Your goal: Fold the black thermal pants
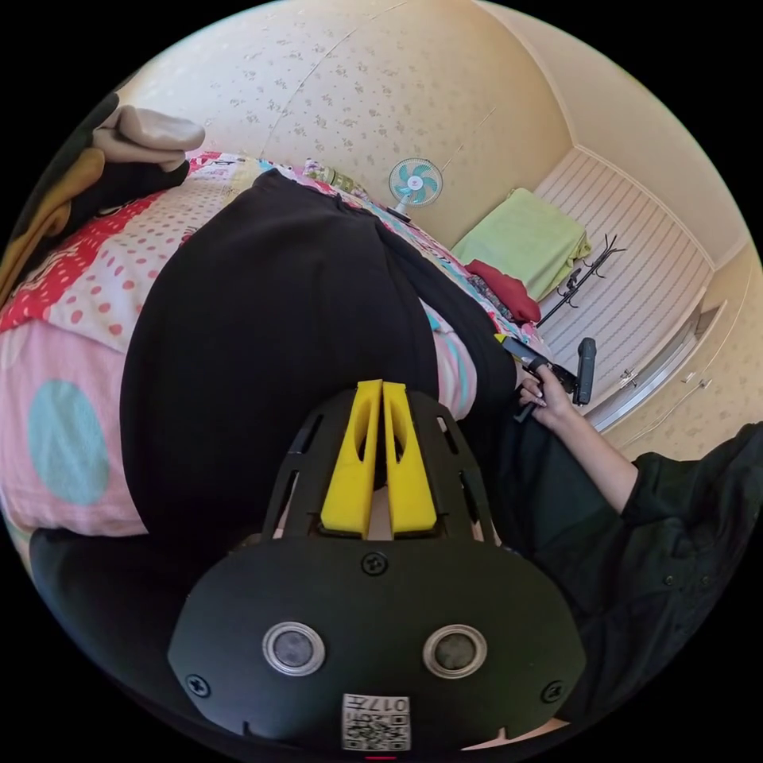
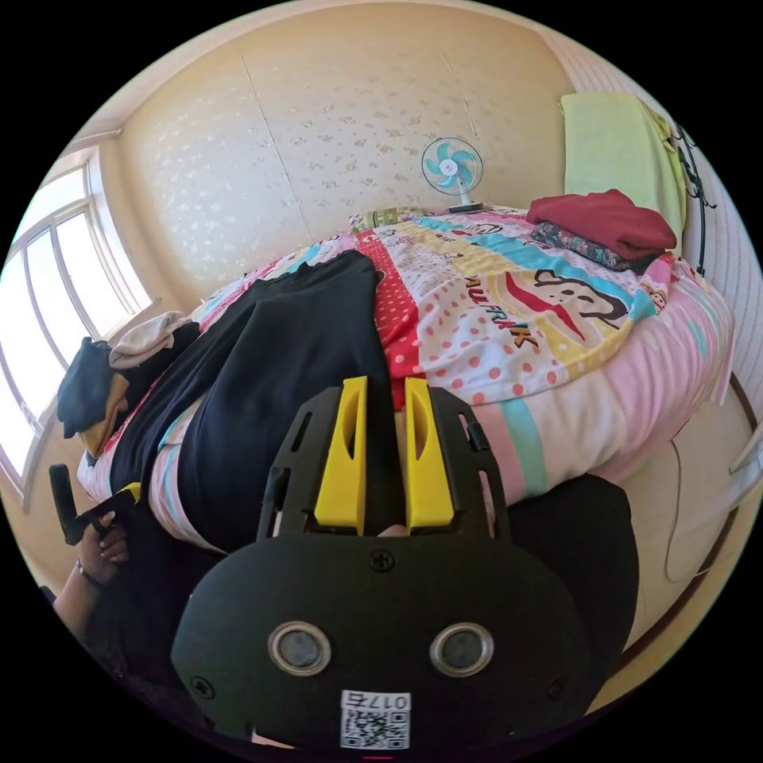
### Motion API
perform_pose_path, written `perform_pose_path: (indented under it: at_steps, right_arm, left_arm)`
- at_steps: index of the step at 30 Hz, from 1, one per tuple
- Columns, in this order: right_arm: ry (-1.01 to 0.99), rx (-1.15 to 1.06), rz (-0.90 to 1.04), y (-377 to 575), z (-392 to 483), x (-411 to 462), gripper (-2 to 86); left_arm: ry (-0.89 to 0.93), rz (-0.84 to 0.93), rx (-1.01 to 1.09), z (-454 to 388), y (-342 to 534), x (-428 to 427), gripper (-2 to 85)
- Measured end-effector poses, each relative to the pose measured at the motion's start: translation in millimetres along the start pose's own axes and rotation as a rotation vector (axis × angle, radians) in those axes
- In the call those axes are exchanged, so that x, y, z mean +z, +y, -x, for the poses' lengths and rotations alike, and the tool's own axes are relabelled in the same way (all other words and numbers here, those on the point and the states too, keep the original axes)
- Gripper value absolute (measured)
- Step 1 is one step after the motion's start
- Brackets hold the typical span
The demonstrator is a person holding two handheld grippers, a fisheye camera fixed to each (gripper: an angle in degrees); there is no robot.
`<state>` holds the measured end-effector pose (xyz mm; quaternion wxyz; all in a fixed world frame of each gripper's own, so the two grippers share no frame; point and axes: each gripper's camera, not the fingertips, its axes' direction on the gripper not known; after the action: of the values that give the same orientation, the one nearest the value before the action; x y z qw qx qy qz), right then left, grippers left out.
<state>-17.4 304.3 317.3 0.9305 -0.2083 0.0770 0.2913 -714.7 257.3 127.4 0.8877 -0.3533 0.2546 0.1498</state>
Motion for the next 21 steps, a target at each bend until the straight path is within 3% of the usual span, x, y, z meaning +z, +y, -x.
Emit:
perform_pose_path:
  at_steps: [21]
  right_arm:
    - [-0.020, 0.037, -0.032, -5.9, -2.1, -13.2, 7.7]
  left_arm:
    - [0.038, -0.011, -0.029, 10.9, 5.2, 0.2, -1.0]
